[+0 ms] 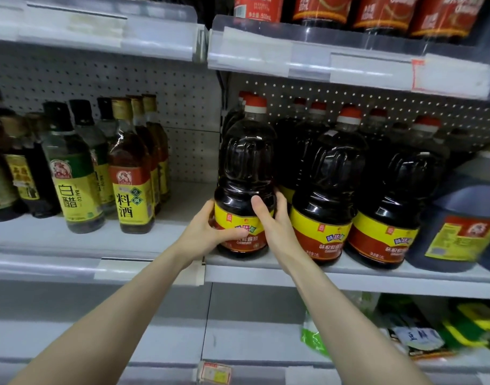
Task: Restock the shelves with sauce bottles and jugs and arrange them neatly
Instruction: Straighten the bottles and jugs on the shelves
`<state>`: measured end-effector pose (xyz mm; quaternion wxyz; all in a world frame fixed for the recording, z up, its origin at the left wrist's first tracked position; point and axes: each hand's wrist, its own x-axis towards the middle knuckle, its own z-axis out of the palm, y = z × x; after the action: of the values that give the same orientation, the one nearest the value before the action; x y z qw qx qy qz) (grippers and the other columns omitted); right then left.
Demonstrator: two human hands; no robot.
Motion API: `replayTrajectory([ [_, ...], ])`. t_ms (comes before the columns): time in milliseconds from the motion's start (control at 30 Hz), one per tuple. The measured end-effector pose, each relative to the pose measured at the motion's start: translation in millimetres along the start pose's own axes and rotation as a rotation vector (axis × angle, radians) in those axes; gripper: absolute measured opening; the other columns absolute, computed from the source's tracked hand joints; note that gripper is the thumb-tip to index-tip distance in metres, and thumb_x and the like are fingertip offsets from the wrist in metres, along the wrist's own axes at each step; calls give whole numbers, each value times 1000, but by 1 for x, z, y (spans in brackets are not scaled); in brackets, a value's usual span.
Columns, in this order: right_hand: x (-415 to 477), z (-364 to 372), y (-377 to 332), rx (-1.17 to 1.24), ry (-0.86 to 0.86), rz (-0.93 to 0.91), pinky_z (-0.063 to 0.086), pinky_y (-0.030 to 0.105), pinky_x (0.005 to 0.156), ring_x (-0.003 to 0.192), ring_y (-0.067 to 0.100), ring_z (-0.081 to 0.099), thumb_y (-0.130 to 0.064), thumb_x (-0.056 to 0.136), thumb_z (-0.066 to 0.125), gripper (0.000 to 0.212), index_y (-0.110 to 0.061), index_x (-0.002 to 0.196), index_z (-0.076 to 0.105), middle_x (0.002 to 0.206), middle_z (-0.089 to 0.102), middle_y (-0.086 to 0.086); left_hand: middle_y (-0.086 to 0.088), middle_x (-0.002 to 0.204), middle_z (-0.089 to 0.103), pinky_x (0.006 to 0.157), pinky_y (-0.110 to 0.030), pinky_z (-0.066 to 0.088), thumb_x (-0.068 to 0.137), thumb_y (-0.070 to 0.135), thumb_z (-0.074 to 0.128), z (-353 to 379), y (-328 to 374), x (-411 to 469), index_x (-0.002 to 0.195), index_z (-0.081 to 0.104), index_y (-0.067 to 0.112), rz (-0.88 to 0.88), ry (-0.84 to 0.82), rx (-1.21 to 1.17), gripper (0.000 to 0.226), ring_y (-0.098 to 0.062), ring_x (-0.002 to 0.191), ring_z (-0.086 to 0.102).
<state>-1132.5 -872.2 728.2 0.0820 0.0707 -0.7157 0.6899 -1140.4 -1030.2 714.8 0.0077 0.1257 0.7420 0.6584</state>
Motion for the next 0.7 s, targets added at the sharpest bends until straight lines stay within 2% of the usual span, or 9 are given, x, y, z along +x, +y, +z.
replayTrajectory([
  [100,4,0,3,-7,7,9,42,29,97,118,9,48,-49,91,55,68,-33,149,23,123,47,-18,6,112,67,71,-13,52,70,14,82,0,-2,2,126,48,23,16,-7,-30,66,0,96,65],
  [267,4,-1,5,-8,-8,-8,40,21,85,109,2,48,-47,93,52,66,-35,149,21,115,46,-24,6,116,66,77,-16,53,70,20,80,6,-11,-2,133,45,23,59,16,-76,73,-2,101,64],
  [400,2,-4,9,-4,-30,-7,42,13,78,102,-9,48,-45,95,50,62,-38,149,21,113,45,-32,7,119,63,77,-16,52,72,13,80,10,-16,-6,137,41,26,96,20,-68,76,-1,102,63],
  [500,1,-6,14,1,-57,-1,41,13,80,108,-7,48,-52,89,50,68,-38,149,21,119,45,-30,8,119,61,74,-13,51,70,11,81,11,-16,-7,131,42,30,122,33,-21,75,6,97,62],
  [567,-1,-4,20,8,-66,19,43,17,88,122,4,46,-64,79,50,84,-38,152,18,134,44,-20,8,119,61,73,-11,50,70,12,82,10,-16,-6,131,42,31,127,41,-2,75,8,96,61],
  [600,-2,-2,23,12,-57,23,44,25,97,129,9,42,-72,74,51,92,-39,152,17,141,41,-17,8,119,61,73,-10,50,71,12,81,10,-16,-6,132,41,30,126,40,3,75,9,96,61],
  [667,-2,-1,29,-3,-41,22,33,45,114,140,16,32,-87,65,51,101,-44,150,18,150,36,-14,10,118,61,72,-9,49,72,12,81,10,-16,-5,132,41,30,130,37,12,74,11,95,60],
  [700,-2,-1,32,-10,-43,13,29,48,116,141,17,31,-88,64,50,100,-45,149,20,150,37,-14,11,118,60,72,-9,49,72,12,81,10,-16,-6,132,40,30,128,37,18,74,11,95,60],
])
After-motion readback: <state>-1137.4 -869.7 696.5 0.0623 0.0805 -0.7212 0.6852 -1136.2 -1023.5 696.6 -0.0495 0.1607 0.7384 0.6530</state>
